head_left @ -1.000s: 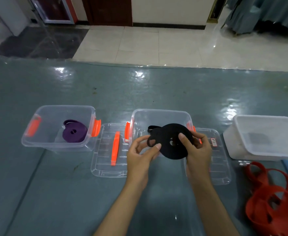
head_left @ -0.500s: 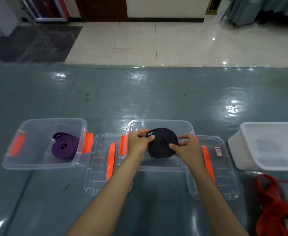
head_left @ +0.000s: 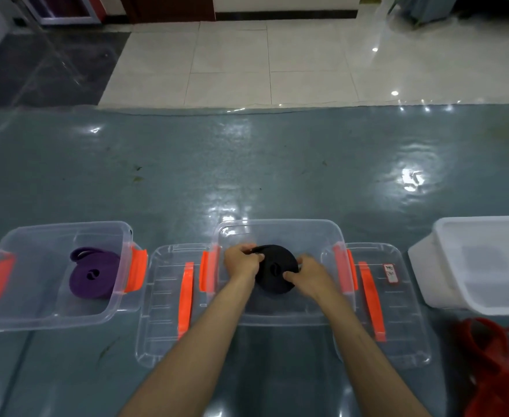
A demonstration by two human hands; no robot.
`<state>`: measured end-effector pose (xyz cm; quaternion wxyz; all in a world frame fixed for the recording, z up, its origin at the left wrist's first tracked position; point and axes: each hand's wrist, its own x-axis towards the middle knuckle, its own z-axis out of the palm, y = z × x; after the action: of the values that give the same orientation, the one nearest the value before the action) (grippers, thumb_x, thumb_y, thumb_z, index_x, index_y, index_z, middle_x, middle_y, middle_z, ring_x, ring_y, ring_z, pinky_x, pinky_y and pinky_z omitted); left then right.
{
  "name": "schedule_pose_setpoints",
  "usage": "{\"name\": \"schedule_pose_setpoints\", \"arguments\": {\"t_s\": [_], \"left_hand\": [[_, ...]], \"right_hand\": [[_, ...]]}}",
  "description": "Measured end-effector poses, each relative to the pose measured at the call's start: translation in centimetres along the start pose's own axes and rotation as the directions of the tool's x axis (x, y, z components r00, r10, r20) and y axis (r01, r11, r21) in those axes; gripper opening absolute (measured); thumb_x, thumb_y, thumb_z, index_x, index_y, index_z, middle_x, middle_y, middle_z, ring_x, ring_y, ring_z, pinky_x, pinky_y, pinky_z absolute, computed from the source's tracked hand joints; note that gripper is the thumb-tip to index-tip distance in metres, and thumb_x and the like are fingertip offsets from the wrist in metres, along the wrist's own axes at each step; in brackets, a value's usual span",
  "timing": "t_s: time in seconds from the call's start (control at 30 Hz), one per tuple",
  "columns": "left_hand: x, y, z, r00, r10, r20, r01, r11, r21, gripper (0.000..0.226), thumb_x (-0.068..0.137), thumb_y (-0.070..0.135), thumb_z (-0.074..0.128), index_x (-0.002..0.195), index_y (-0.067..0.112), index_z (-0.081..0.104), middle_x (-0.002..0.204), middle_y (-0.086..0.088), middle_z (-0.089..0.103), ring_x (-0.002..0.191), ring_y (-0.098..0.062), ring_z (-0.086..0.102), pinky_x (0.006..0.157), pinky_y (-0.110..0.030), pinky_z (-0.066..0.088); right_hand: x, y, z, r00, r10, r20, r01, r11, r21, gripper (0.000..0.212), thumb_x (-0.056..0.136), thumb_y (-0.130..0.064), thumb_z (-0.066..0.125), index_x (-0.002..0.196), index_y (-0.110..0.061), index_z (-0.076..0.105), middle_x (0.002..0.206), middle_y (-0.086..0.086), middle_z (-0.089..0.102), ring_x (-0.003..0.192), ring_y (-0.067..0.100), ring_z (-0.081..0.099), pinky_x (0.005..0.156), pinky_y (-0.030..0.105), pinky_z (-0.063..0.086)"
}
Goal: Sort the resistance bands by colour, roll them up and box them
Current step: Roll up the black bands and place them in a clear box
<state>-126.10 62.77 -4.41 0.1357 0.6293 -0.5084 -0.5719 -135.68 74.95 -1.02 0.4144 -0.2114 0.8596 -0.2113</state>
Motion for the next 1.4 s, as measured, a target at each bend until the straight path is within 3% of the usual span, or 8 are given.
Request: {"name": "schedule_pose_setpoints", "arguments": {"t_s": [0.33, 0.53, 0.67, 0.77, 0.87, 0.93, 1.07, 1.4], "left_hand": [[-0.4, -0.4, 0.2, 0.993, 0.08, -0.085, -0.065, 0.983, 0.17, 0.029, 0.083, 0.002, 0.084, 0.111, 0.005, 0.077, 0.107, -0.007, 0.076, 0.097, -0.02, 0.07, 0.081, -0.022, 0.046], [-2.0, 1.1, -1.7, 0.984, 0.165, 0.062, -0.175, 0.863, 0.474, 0.019, 0.086, 0.006, 0.072, 0.104, 0.001, 0.065, 0.11, -0.018, 0.072, 0.095, -0.03, 0.067, 0.067, -0.03, 0.047], [-5.2, 1.5, -4.0, 0.882, 0.404, 0.243, -0.439, 0.515, 0.737, 0.032, 0.09, 0.003, 0.056, 0.122, 0.001, 0.055, 0.119, -0.021, 0.062, 0.109, -0.041, 0.063, 0.077, -0.038, 0.044], [-9.6, 1.3, -5.7, 0.728, 0.58, 0.366, -0.559, 0.194, 0.806, 0.029, 0.092, 0.007, 0.056, 0.12, 0.007, 0.061, 0.113, -0.016, 0.065, 0.103, -0.039, 0.065, 0.08, -0.044, 0.051], [-14.6, -0.2, -7.2, 0.603, 0.685, 0.409, -0.606, 0.061, 0.793, 0.018, 0.083, 0.011, 0.067, 0.101, 0.014, 0.068, 0.095, -0.009, 0.069, 0.088, -0.036, 0.066, 0.068, -0.043, 0.051], [-17.1, -2.4, -7.9, 0.551, 0.722, 0.418, -0.624, 0.024, 0.781, 0.016, 0.079, 0.014, 0.074, 0.094, 0.017, 0.068, 0.089, -0.006, 0.068, 0.082, -0.034, 0.066, 0.064, -0.042, 0.051], [-21.1, -6.6, -8.4, 0.552, 0.71, 0.437, -0.643, 0.029, 0.765, 0.018, 0.077, 0.015, 0.08, 0.092, 0.017, 0.069, 0.087, -0.004, 0.068, 0.077, -0.032, 0.066, 0.063, -0.044, 0.054], [-29.4, -12.8, -3.0, 0.544, 0.603, 0.584, -0.754, 0.045, 0.656, 0.021, 0.069, 0.016, 0.086, 0.078, 0.019, 0.068, 0.078, -0.001, 0.066, 0.071, -0.028, 0.068, 0.055, -0.04, 0.053]], "right_hand": [[0.7, -0.4, 0.1, 0.999, 0.011, 0.049, -0.008, 0.999, -0.049, 0.028, 0.092, -0.031, 0.07, 0.112, -0.012, 0.065, 0.104, 0.009, 0.072, 0.09, 0.025, 0.068, 0.072, 0.033, 0.052], [-4.8, -0.7, -1.6, 0.967, -0.224, -0.123, 0.212, 0.972, -0.105, 0.038, 0.096, -0.028, 0.066, 0.133, -0.02, 0.061, 0.127, 0.002, 0.068, 0.113, 0.023, 0.065, 0.094, 0.037, 0.053], [-10.5, 0.4, -2.5, 0.885, -0.388, -0.256, 0.371, 0.921, -0.116, 0.034, 0.097, -0.028, 0.066, 0.131, -0.024, 0.064, 0.132, -0.006, 0.066, 0.121, 0.014, 0.061, 0.106, 0.031, 0.047], [-15.1, 2.3, -2.7, 0.835, -0.458, -0.306, 0.416, 0.888, -0.196, 0.028, 0.099, -0.027, 0.065, 0.126, -0.023, 0.067, 0.129, -0.009, 0.067, 0.118, 0.013, 0.062, 0.101, 0.009, 0.03], [-19.0, 5.2, -2.3, 0.786, -0.518, -0.339, 0.451, 0.854, -0.26, 0.021, 0.099, -0.03, 0.063, 0.119, -0.026, 0.067, 0.119, -0.009, 0.069, 0.11, 0.015, 0.065, 0.098, 0.023, 0.045], [-20.9, 7.6, -1.7, 0.766, -0.537, -0.353, 0.454, 0.841, -0.293, 0.02, 0.097, -0.029, 0.064, 0.116, -0.025, 0.068, 0.114, -0.007, 0.07, 0.106, 0.017, 0.066, 0.09, 0.033, 0.053], [-24.3, 12.5, -0.3, 0.771, -0.496, -0.398, 0.376, 0.861, -0.344, 0.017, 0.093, -0.029, 0.069, 0.11, -0.028, 0.07, 0.111, -0.011, 0.071, 0.103, 0.016, 0.068, 0.083, 0.035, 0.054], [-30.4, 24.5, -0.2, 0.851, -0.238, -0.467, 0.114, 0.953, -0.279, 0.019, 0.09, -0.026, 0.071, 0.109, -0.026, 0.072, 0.111, -0.009, 0.071, 0.105, 0.018, 0.068, 0.086, 0.038, 0.056]]}}
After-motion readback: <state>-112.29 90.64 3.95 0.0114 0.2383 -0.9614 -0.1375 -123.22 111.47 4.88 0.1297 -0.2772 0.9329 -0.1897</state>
